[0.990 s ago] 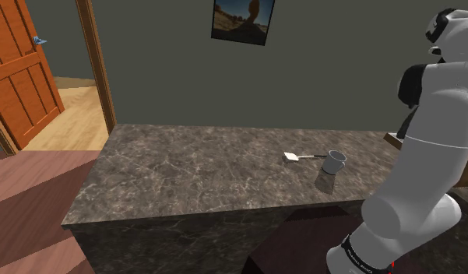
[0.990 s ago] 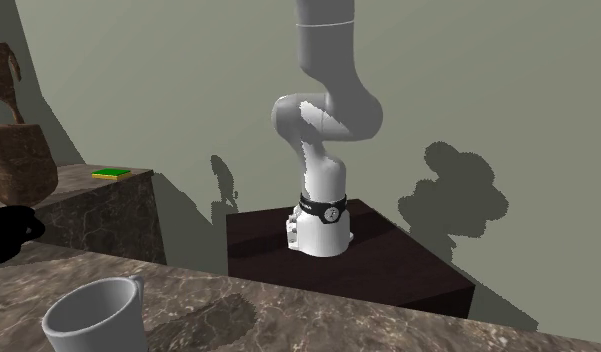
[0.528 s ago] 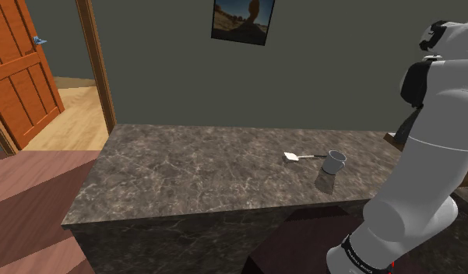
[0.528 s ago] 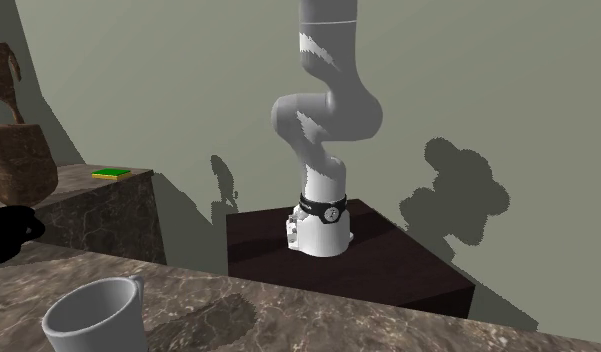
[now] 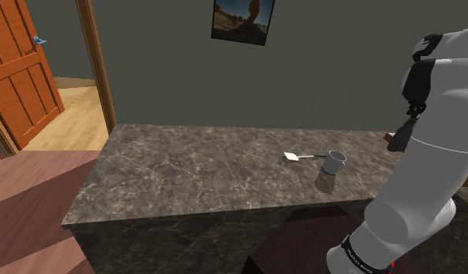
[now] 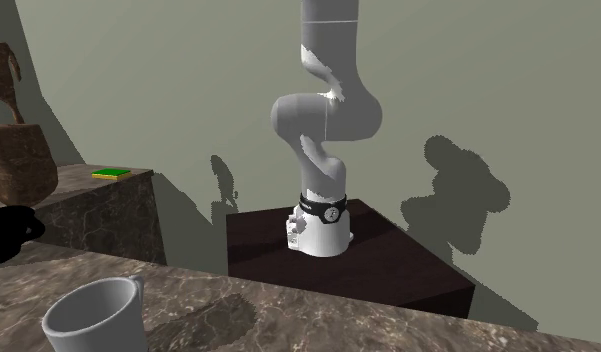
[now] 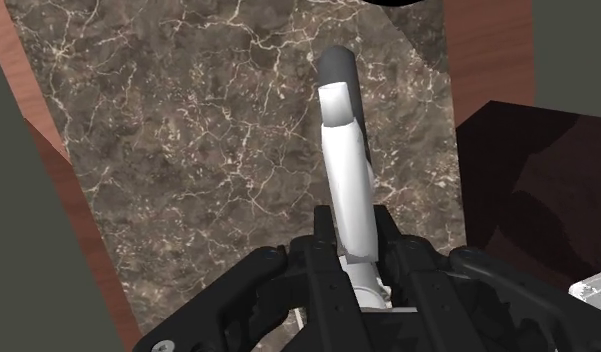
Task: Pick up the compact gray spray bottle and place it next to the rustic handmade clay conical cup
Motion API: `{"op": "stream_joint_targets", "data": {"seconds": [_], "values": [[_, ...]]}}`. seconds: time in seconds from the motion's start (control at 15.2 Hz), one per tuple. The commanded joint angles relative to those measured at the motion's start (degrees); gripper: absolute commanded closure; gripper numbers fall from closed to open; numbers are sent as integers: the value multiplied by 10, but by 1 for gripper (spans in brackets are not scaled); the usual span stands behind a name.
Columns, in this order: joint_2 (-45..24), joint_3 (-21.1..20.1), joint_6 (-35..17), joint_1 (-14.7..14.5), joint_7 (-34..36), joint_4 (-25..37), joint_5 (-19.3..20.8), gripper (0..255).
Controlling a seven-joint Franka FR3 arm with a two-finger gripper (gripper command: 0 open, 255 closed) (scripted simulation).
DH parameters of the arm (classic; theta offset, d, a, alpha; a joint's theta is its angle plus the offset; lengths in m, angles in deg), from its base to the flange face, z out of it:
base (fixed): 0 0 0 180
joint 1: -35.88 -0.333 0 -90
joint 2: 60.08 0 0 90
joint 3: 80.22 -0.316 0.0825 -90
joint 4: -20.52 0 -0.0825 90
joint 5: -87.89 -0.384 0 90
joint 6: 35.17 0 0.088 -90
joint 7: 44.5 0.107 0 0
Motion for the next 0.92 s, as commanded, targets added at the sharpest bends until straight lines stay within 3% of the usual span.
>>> {"op": "stream_joint_targets", "data": {"seconds": [0.0,0.86], "values": [[4,1,-18,-7,2,-20,3,255],[-2,-5,-116,-18,-7,-117,-7,255]]}}
